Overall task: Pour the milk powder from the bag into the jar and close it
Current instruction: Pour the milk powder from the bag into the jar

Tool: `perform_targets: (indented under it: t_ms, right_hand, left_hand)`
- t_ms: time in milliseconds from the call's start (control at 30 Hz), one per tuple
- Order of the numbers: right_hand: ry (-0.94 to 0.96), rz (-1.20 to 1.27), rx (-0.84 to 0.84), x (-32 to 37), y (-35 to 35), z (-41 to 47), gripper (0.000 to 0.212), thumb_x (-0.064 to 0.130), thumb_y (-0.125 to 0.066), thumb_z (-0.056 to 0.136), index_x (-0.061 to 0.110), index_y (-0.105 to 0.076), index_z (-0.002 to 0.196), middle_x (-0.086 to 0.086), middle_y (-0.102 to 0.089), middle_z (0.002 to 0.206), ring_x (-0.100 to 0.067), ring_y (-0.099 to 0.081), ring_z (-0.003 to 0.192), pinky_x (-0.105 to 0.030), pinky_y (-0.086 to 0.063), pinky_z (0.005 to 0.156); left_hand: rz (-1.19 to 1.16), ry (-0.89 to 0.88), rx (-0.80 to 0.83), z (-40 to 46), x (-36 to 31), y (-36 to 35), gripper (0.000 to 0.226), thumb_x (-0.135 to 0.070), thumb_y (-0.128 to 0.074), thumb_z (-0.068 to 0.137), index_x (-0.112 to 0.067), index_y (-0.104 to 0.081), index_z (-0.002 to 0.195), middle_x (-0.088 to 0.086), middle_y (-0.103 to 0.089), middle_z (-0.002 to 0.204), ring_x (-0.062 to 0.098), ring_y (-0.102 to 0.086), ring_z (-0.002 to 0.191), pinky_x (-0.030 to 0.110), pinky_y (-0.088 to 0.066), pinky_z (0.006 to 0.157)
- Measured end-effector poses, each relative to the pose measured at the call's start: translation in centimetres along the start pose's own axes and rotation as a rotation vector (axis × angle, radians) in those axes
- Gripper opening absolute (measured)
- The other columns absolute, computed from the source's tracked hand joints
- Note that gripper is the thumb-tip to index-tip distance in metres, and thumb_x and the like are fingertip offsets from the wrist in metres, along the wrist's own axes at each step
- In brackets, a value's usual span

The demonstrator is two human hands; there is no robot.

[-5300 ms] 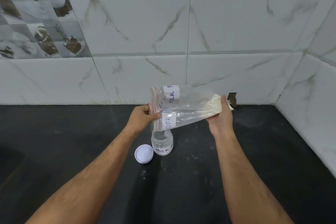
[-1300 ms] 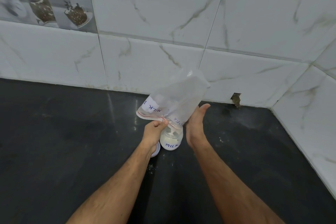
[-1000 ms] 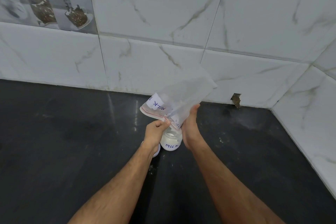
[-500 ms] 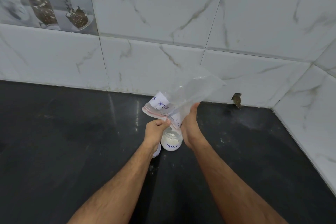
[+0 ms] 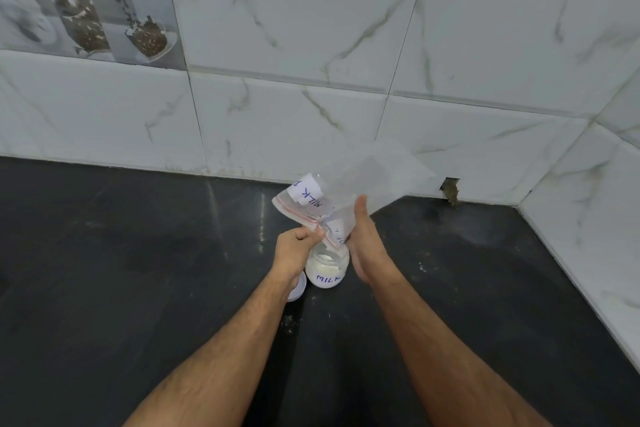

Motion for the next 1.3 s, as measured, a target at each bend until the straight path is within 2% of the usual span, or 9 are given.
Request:
perform_targets:
  t_ms: [233,400,567,633,833,933,1100,1200,1300]
  right_hand:
    - [0.094,-0.003,-0.333,2.1,5.6,-0.4,0.013,0.018,-0.059,0.099,0.022,-0.066,0.108,0.000,-0.073,0.110,-0.015,-0.070,0.100,-0.039,-0.060,0.084]
    - [0.014,0.084,-0.448,1.7,8.2,0.0,0.020,0.012,-0.055,0.100,0.015,-0.064,0.118,-0.002,-0.071,0.107,-0.016,-0.069,0.094,-0.031,-0.060,0.063]
    - [-0.076,0.160,-0.492,0.4,9.6,0.0,0.015,0.016,-0.057,0.099,0.014,-0.065,0.111,-0.009,-0.072,0.110,-0.025,-0.071,0.094,-0.031,-0.057,0.056]
    - [-0.102,0.162,-0.485,0.3,9.8,-0.1,0.008,0.016,-0.059,0.098,0.015,-0.065,0.103,-0.010,-0.073,0.107,-0.024,-0.072,0.089,-0.032,-0.057,0.057]
    - [-0.044,0.144,-0.468,0.6,10.2,0.2,0.013,0.017,-0.058,0.099,0.013,-0.065,0.110,-0.010,-0.072,0.112,-0.027,-0.071,0.098,-0.038,-0.060,0.068]
    - [0.035,0.062,-0.434,1.6,9.3,0.7,0.019,0.018,-0.059,0.099,0.013,-0.067,0.116,-0.008,-0.072,0.114,-0.027,-0.070,0.105,-0.043,-0.061,0.079]
    - [0.130,-0.061,-0.356,3.1,8.3,0.9,0.016,0.015,-0.056,0.101,0.019,-0.071,0.106,0.001,-0.075,0.105,-0.018,-0.071,0.102,-0.042,-0.058,0.090]
    - [0.162,-0.197,-0.305,3.1,7.8,0.7,0.022,0.016,-0.055,0.101,0.012,-0.070,0.116,0.003,-0.076,0.107,-0.016,-0.070,0.106,-0.035,-0.056,0.094]
    - [0.225,-0.237,-0.294,4.1,6.9,0.3,0.023,0.013,-0.053,0.102,0.009,-0.069,0.118,0.006,-0.074,0.107,-0.005,-0.070,0.101,-0.017,-0.054,0.086]
  left_hand:
    - [0.023,-0.016,0.009,-0.4,-1.1,-0.1,0.016,-0.011,-0.072,0.088,0.003,-0.075,0.095,0.014,-0.076,0.095,0.011,-0.070,0.083,0.014,-0.055,0.071]
    - [0.107,-0.017,0.116,-0.8,-2.0,-0.9,0.035,-0.018,-0.078,0.083,-0.013,-0.070,0.116,0.008,-0.059,0.071,0.013,-0.061,0.074,0.022,-0.051,0.079]
    - [0.193,0.051,0.091,-0.5,-1.8,0.5,0.064,-0.026,-0.075,0.085,-0.010,-0.048,0.141,0.013,-0.067,0.110,0.017,-0.063,0.104,0.031,-0.046,0.089]
    - [0.231,0.049,0.051,-0.7,-2.1,0.9,0.053,-0.023,-0.067,0.092,-0.009,-0.050,0.140,0.012,-0.066,0.111,0.022,-0.062,0.107,0.039,-0.047,0.095]
    - [0.246,0.045,-0.037,-0.2,-1.9,2.3,0.033,-0.013,-0.058,0.095,-0.008,-0.061,0.127,0.006,-0.066,0.116,0.010,-0.054,0.076,0.020,-0.040,0.061]
    - [0.225,0.027,-0.084,0.1,-2.4,2.9,0.020,-0.011,-0.060,0.094,-0.012,-0.065,0.113,0.007,-0.067,0.117,0.010,-0.054,0.075,0.019,-0.041,0.059]
    - [0.234,0.049,-0.093,0.5,-2.1,3.9,0.030,-0.010,-0.062,0.093,-0.009,-0.064,0.123,0.008,-0.069,0.111,0.011,-0.060,0.079,0.026,-0.046,0.071]
    - [0.197,0.046,-0.077,0.4,-1.7,4.1,0.020,0.001,-0.062,0.088,-0.009,-0.070,0.104,0.006,-0.070,0.090,0.018,-0.056,0.080,0.025,-0.045,0.066]
    - [0.200,0.054,-0.077,0.4,-1.2,4.5,0.026,0.003,-0.058,0.088,-0.007,-0.069,0.110,0.008,-0.070,0.093,0.017,-0.056,0.079,0.025,-0.045,0.067]
Point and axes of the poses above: each hand's wrist, its own z-axis towards the middle knuckle, its own y-axis out of the back of the hand, x = y × z, the point moved 10 cm from there along z, towards the middle knuckle
